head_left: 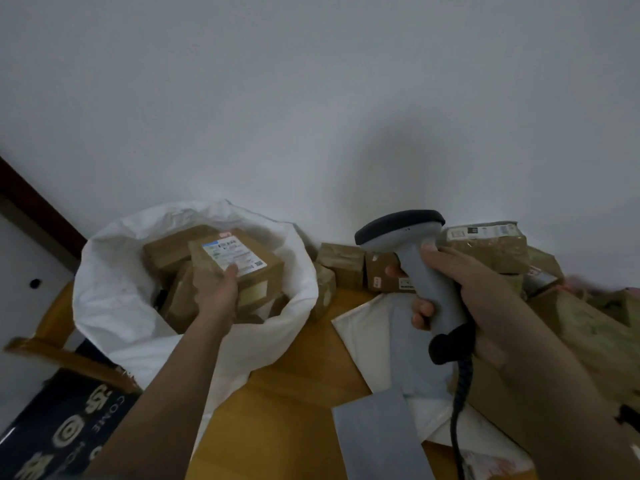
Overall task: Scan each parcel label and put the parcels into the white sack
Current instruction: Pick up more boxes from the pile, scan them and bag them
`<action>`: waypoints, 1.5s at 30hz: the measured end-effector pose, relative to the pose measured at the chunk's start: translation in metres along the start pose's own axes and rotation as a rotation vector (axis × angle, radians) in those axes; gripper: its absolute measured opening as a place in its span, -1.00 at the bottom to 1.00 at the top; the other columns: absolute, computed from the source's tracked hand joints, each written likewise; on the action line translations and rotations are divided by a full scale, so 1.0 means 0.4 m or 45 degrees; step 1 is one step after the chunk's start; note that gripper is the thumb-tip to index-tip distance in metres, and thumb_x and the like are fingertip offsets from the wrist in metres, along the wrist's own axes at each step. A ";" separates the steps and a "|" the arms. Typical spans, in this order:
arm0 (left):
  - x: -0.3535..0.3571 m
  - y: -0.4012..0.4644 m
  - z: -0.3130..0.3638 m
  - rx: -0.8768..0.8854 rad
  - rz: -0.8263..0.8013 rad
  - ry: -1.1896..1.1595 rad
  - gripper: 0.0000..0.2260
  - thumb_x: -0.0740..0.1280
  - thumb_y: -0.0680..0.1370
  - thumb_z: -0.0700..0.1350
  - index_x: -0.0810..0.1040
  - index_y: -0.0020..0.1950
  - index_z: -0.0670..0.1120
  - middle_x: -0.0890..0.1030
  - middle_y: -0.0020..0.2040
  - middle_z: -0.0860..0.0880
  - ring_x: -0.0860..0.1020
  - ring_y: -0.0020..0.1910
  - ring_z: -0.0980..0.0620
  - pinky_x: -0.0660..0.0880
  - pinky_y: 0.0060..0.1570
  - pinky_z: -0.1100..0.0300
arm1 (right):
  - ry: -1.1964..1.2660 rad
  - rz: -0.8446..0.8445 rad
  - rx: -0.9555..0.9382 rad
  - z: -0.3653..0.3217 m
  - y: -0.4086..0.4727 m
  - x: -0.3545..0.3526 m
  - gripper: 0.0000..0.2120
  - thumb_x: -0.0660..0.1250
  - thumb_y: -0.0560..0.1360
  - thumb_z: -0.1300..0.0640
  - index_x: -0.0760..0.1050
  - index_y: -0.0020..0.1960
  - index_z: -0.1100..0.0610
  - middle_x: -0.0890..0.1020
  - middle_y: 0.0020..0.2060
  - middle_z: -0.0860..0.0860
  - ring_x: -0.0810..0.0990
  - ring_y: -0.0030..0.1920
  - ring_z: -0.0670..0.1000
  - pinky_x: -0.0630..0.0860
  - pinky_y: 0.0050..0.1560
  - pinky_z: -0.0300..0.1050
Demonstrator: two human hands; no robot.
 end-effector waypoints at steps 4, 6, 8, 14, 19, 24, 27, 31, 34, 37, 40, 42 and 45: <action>0.023 -0.017 -0.017 0.068 -0.114 0.286 -0.45 0.35 0.57 -0.08 0.26 0.53 0.02 0.32 0.45 -0.12 0.44 0.28 -0.21 0.59 -0.13 0.01 | -0.006 0.004 0.010 0.004 0.005 0.000 -0.66 0.26 0.54 0.03 0.46 0.22 0.21 0.60 -0.04 0.20 0.38 -0.53 -0.03 0.47 -0.51 -0.15; 0.058 -0.017 -0.034 0.091 -0.194 0.386 -0.51 0.30 0.59 -0.16 0.29 0.51 -0.06 0.34 0.46 -0.13 0.44 0.26 -0.14 0.53 -0.21 0.16 | -0.007 0.022 0.022 0.009 0.009 -0.011 -0.67 0.23 0.58 0.04 0.44 0.25 0.21 0.60 -0.05 0.18 0.38 -0.53 -0.03 0.47 -0.50 -0.14; 0.077 -0.017 -0.041 0.114 -0.205 0.452 -0.53 0.28 0.60 -0.17 0.29 0.51 -0.14 0.38 0.43 -0.14 0.43 0.24 -0.13 0.42 -0.27 0.26 | -0.013 0.057 0.025 0.012 0.013 -0.027 -0.67 0.22 0.59 0.03 0.44 0.27 0.20 0.61 -0.05 0.17 0.38 -0.53 -0.03 0.46 -0.49 -0.12; 0.141 -0.045 0.017 0.456 -0.035 0.890 -0.50 0.24 0.43 0.18 0.53 0.24 -0.10 0.48 0.29 -0.18 0.42 0.28 -0.19 0.37 0.29 -0.10 | 0.021 0.162 0.029 0.026 0.034 -0.083 -0.75 0.23 0.61 0.08 0.46 0.21 0.20 0.64 -0.27 0.07 0.36 -0.52 -0.01 0.42 -0.46 -0.11; 0.303 -0.166 0.080 0.812 -0.185 0.862 -0.76 0.32 0.56 -0.12 0.52 0.22 -0.13 0.45 0.26 -0.14 0.42 0.23 -0.06 0.33 0.19 0.14 | -0.042 0.235 -0.007 0.038 0.072 -0.140 -0.73 0.34 0.55 0.07 0.43 0.19 0.16 0.64 -0.30 0.00 0.41 -0.49 -0.01 0.47 -0.45 -0.11; 0.513 -0.205 -0.031 0.838 -0.588 1.036 -0.71 0.30 0.58 -0.18 0.47 0.29 -0.20 0.48 0.27 -0.13 0.43 0.23 -0.02 0.24 0.09 0.31 | -0.098 0.174 -0.042 0.042 0.117 -0.179 -0.71 0.32 0.55 0.10 0.41 0.22 0.16 0.68 -0.17 0.03 0.43 -0.48 -0.02 0.49 -0.44 -0.11; 0.592 -0.180 -0.136 0.684 -0.716 1.208 -0.55 0.29 0.60 -0.10 0.29 0.45 -0.19 0.28 0.46 -0.14 0.34 0.38 -0.06 0.26 0.22 0.26 | -0.135 0.154 -0.027 0.054 0.154 -0.211 -0.69 0.32 0.54 0.09 0.41 0.25 0.14 0.65 0.02 0.16 0.45 -0.46 -0.03 0.51 -0.41 -0.12; 0.639 -0.118 -0.212 0.531 -0.610 1.388 -0.34 0.33 0.58 -0.08 0.06 0.55 -0.19 0.00 0.58 -0.18 0.24 0.49 -0.15 0.27 0.39 0.09 | -0.107 0.148 0.006 0.069 0.211 -0.258 -0.58 0.36 0.45 0.02 0.41 0.25 0.13 0.63 0.05 0.16 0.46 -0.43 -0.02 0.52 -0.35 -0.09; 0.659 -0.071 -0.244 0.483 -0.512 1.573 -0.28 0.31 0.57 -0.06 -0.03 0.57 -0.19 -0.07 0.59 -0.21 0.07 0.55 -0.23 0.14 0.47 -0.02 | -0.093 0.156 0.027 0.078 0.252 -0.290 -0.50 0.38 0.35 -0.05 0.42 0.23 0.12 0.61 0.06 0.20 0.47 -0.43 -0.03 0.51 -0.32 -0.08; 0.661 -0.022 -0.274 0.342 -0.405 1.617 -0.21 0.32 0.54 -0.03 -0.11 0.58 -0.18 -0.19 0.56 -0.25 -0.01 0.53 -0.33 0.07 0.47 -0.10 | -0.092 0.169 0.059 0.091 0.288 -0.316 -0.48 0.40 0.30 -0.09 0.44 0.20 0.09 0.57 0.05 0.28 0.50 -0.42 -0.02 0.52 -0.29 -0.09; 0.669 0.011 -0.298 0.288 -0.309 1.609 -0.12 0.39 0.47 0.00 -0.12 0.56 -0.19 -0.18 0.55 -0.28 -0.04 0.51 -0.35 0.05 0.49 -0.15 | -0.094 0.170 0.088 0.108 0.321 -0.336 -0.52 0.40 0.32 -0.08 0.44 0.18 0.06 0.57 0.04 0.29 0.50 -0.41 -0.01 0.53 -0.29 -0.10; 0.682 0.018 -0.312 0.301 -0.274 1.644 -0.14 0.39 0.47 0.00 -0.08 0.55 -0.21 -0.13 0.55 -0.30 -0.04 0.50 -0.36 0.07 0.48 -0.12 | -0.107 0.173 0.120 0.123 0.338 -0.349 -0.60 0.40 0.40 -0.04 0.43 0.18 0.05 0.57 0.05 0.29 0.50 -0.41 -0.01 0.53 -0.28 -0.09; 0.698 0.013 -0.328 0.308 -0.246 1.755 -0.17 0.38 0.46 0.00 -0.04 0.54 -0.21 -0.12 0.54 -0.32 -0.03 0.50 -0.38 0.09 0.46 -0.10 | -0.094 0.178 0.158 0.148 0.356 -0.368 -0.74 0.35 0.52 0.08 0.43 0.18 0.06 0.56 0.07 0.29 0.50 -0.40 -0.01 0.54 -0.30 -0.09</action>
Point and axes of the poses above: each hand's wrist, its own y-axis towards the middle knuckle, its own x-axis out of the palm, z = x × y, the point moved 10 cm from there along y, towards the middle knuckle
